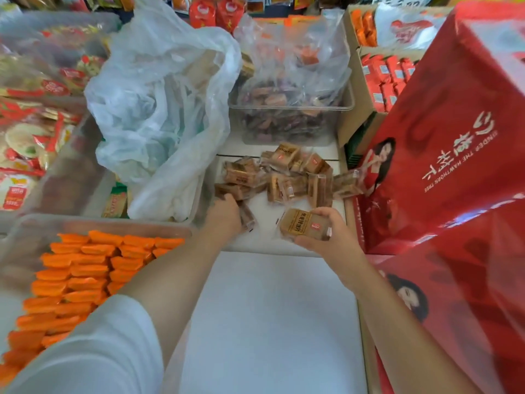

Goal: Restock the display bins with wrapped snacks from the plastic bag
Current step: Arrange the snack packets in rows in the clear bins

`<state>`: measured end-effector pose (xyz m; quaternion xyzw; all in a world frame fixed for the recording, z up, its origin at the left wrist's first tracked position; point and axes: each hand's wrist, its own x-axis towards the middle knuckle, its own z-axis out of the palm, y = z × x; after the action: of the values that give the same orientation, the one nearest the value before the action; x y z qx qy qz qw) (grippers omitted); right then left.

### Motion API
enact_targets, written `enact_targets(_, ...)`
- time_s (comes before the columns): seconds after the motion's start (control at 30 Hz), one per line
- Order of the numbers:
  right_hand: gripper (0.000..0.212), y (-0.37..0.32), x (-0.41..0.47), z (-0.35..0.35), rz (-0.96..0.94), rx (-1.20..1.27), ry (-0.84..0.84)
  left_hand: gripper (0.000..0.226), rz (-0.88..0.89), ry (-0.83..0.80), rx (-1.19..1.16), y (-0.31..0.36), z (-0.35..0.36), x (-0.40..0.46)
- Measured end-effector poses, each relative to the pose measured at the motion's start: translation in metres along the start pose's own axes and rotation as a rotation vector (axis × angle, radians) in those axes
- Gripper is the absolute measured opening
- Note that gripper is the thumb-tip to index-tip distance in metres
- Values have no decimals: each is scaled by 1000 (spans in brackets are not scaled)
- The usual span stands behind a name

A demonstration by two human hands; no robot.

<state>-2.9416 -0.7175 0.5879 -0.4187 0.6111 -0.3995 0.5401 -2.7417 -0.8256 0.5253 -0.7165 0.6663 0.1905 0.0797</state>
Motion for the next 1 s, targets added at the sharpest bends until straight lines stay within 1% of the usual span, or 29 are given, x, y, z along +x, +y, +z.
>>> enact_targets(0.03, 46, 0, -1, 2, 9, 32, 2, 60, 49, -7, -27, 2, -9, -9)
enact_targets(0.1, 37, -5, -5, 8, 34, 68, 15, 61, 146, 2, -215, 6, -29, -31)
enact_targets(0.17, 28, -8, -7, 12, 60, 148, 38, 55, 215, 35, -539, 4, -48, -62)
enact_targets(0.2, 26, -11, -7, 15, 67, 211, 54, 51, 263, 86, -715, -1, -56, -79)
enact_targets(0.27, 29, -20, -9, 20, 53, 320, 86, 44, 384, 215, -912, -15, -75, -117)
enact_targets(0.3, 34, -25, -11, 25, 35, 354, 92, 41, 421, 250, -979, -26, -82, -135)
enact_targets(0.33, 40, -32, -13, 31, 17, 373, 86, 38, 430, 247, -1049, -35, -89, -153)
enact_targets(0.43, 63, -54, -25, 63, -28, 369, -54, 24, 380, 227, -1224, -73, -97, -186)
enact_targets(0.47, 68, -61, -30, 79, -35, 365, -104, 20, 349, 251, -1259, -88, -97, -191)
enact_targets(0.5, 68, -66, -33, 96, -42, 355, -142, 19, 317, 301, -1271, -106, -96, -196)
enact_targets(0.57, 55, -77, -40, 134, -56, 325, -199, 24, 218, 382, -1243, -143, -98, -205)
enact_targets(0.6, 50, -82, -43, 153, -63, 300, -233, 24, 161, 396, -1243, -164, -100, -211)
enact_targets(0.67, 48, -88, -48, 195, -72, 241, -300, 23, 77, 394, -1246, -208, -103, -221)
enact_targets(0.73, 43, -91, -53, 234, -61, 193, -327, 32, 45, 345, -1300, -248, -104, -228)
enact_targets(0.83, 31, -93, -58, 299, -66, 139, -345, 54, 51, 251, -1548, -308, -109, -235)
enact_targets(0.87, 28, -95, -60, 322, -71, 122, -351, 58, 43, 239, -1569, -328, -112, -235)
enact_targets(0.93, 27, -100, -62, 367, -70, 86, -353, 55, 22, 244, -1571, -366, -116, -233)
enact_targets(1.0, 23, -100, -60, 408, -122, 10, -340, 43, -14, 282, -1575, -400, -116, -227)
